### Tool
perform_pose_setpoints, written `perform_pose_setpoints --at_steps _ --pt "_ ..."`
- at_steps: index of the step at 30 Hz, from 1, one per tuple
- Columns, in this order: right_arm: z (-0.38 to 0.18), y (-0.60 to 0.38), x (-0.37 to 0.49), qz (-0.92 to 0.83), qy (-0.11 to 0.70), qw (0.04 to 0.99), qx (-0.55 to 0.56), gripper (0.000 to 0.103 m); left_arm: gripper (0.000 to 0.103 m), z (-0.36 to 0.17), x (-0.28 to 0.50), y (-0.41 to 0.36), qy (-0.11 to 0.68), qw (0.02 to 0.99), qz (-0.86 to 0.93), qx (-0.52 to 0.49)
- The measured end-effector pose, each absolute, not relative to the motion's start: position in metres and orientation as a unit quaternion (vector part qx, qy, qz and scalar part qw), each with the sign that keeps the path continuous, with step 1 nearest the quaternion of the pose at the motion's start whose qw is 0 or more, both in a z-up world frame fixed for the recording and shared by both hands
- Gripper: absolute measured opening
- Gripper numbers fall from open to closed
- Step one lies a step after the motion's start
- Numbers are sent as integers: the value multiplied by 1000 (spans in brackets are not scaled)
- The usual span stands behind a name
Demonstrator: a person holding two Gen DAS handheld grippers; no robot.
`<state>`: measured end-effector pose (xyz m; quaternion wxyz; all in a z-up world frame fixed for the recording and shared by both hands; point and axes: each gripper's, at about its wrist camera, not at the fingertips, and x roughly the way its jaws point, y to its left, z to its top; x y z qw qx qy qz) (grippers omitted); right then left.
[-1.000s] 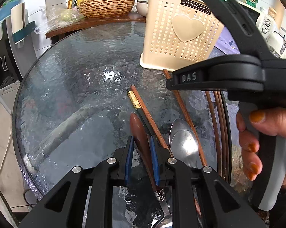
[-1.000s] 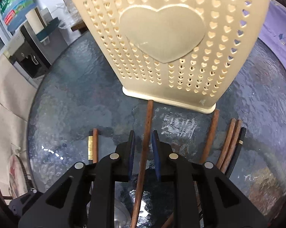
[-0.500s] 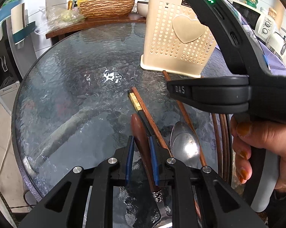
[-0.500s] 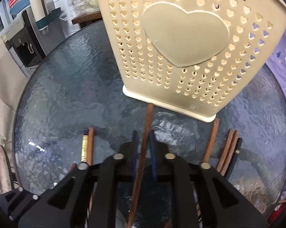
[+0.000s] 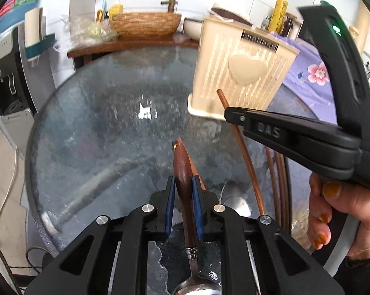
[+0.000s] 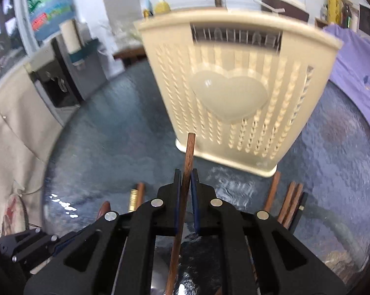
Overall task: Organize utensils
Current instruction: 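Lift the spoon with the left tool while the right tool lifts the chopstick toward the holder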
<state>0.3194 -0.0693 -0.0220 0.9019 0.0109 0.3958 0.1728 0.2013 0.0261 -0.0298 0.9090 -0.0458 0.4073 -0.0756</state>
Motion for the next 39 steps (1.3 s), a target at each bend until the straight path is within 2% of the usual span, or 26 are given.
perform_pose_setpoints --at_steps 8,14,39 --pt "32 -100 267 238 313 919 36 8 14 12 174 29 349 932 -85 -41" --pt "59 -129 232 273 281 919 48 8 14 27 163 33 332 938 -92 -45" --pt "100 -156 196 312 254 915 37 8 13 58 156 39 294 948 -113 -53"
